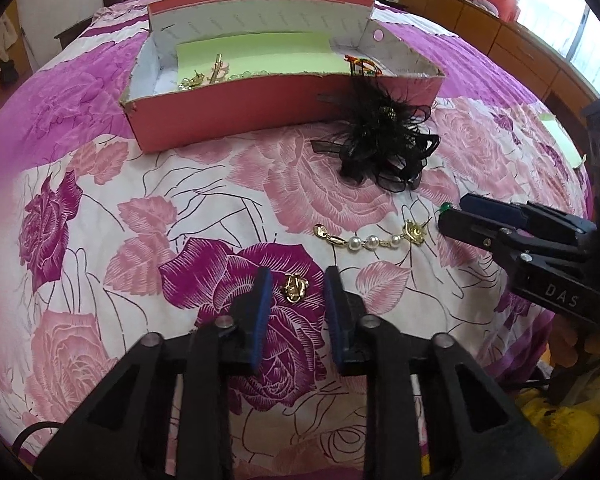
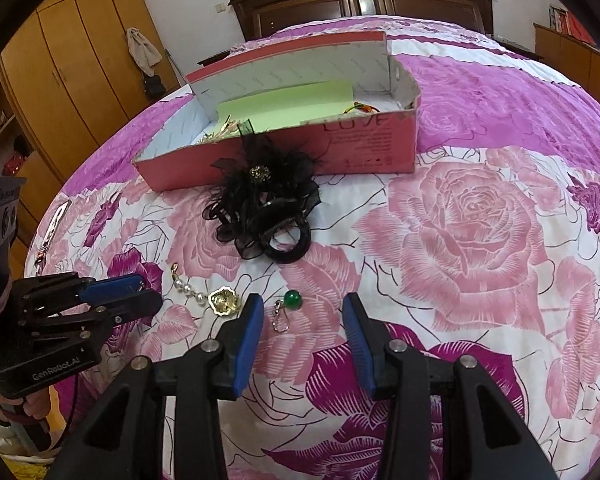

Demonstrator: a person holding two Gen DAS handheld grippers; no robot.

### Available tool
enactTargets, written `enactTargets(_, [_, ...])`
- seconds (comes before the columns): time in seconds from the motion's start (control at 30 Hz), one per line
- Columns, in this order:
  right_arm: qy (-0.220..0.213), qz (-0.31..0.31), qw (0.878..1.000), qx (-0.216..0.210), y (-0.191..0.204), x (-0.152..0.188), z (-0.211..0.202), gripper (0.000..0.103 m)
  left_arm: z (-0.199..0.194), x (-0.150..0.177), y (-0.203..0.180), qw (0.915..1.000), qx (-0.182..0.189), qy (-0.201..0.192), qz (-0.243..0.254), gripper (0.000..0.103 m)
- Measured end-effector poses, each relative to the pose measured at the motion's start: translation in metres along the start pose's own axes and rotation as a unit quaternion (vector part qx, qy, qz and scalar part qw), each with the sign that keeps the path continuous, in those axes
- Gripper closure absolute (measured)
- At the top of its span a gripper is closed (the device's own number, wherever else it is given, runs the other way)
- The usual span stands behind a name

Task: Organize jewelry
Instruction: 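Move the left tool to the gold earring while the right tool approaches the other green earring, then grasp the gold earring with the left tool while the right tool grasps the green earring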

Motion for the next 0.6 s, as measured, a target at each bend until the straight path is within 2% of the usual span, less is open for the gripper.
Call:
enactTargets(0.07, [-0.001,-0.004,1.000,0.000,0.001,0.000,0.002,0.058,0.002,0.000,-0.002,1.0000,-0.002,0.001,0.004,0.096])
enactTargets(0.2, [0.000,-0.010,1.000,0.005,0.003,0.001,0.009,0.060,0.004,0.001,-0.002,1.0000,-0.002,0.000,0.008,0.096])
enactTargets(0.4, [-0.007,-0.028,0.999,0.026,0.003,0.001,0.015,0.074,0.007,0.001,-0.001,1.0000,0.001,-0.002,0.008,0.096])
enactTargets(0.47, [-0.009,-0.031,0.999,0.030,0.002,0.001,0.016,0.085,0.007,0.001,-0.001,1.0000,0.001,-0.003,0.006,0.096])
enactTargets(0.6, [-0.012,-0.024,0.999,0.024,0.001,0.001,0.014,0.086,0.005,0.001,-0.001,1.0000,0.000,-0.006,0.004,0.096])
Point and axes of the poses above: each gripper's, at about its wrist camera, not at the fingertips, and z roughly the way its jaws point, y to its left, x to its underside, the point moved 10 cm from there along z, roughly the way its jaws point, and after that the axes turned 4 degrees about x, right-handed, at the moved point
